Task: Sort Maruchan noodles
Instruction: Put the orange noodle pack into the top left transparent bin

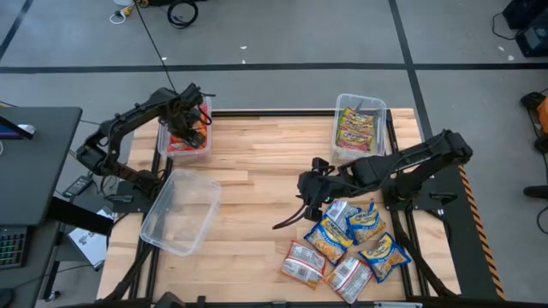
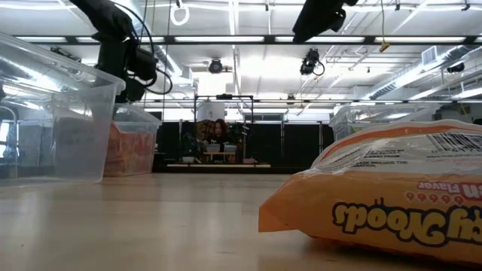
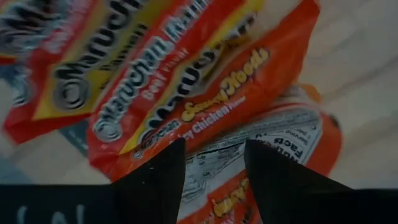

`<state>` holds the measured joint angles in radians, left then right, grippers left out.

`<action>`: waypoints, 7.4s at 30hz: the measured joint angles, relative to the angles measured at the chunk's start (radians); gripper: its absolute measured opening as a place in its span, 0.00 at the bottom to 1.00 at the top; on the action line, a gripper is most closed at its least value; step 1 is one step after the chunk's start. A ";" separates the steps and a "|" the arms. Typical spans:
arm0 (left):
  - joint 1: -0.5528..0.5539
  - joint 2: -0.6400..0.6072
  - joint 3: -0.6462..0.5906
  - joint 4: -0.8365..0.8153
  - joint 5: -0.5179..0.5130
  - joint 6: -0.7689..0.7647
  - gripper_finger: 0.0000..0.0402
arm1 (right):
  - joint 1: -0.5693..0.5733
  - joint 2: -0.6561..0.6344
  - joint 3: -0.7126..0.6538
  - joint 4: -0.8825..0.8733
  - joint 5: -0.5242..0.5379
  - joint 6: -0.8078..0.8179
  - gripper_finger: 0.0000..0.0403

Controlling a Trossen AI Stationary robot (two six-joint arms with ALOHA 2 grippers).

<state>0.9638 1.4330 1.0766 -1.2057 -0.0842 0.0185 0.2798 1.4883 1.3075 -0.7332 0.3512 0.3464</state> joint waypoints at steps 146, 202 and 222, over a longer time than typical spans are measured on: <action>-0.281 -0.603 0.224 0.137 0.434 -0.164 0.44 | 0.368 0.628 0.345 -0.212 -0.117 -0.173 0.01; -0.587 -0.608 0.223 0.423 0.324 -0.192 0.44 | 0.151 0.671 0.344 -0.086 -0.304 -0.861 0.30; -0.827 -0.603 0.223 0.653 0.324 -0.170 0.44 | -0.071 0.265 0.341 0.027 -0.298 -0.045 0.04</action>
<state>0.1372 0.8301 1.2995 -0.5529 0.2403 -0.1511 0.2092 1.7534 1.6482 -0.7066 0.0530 0.3011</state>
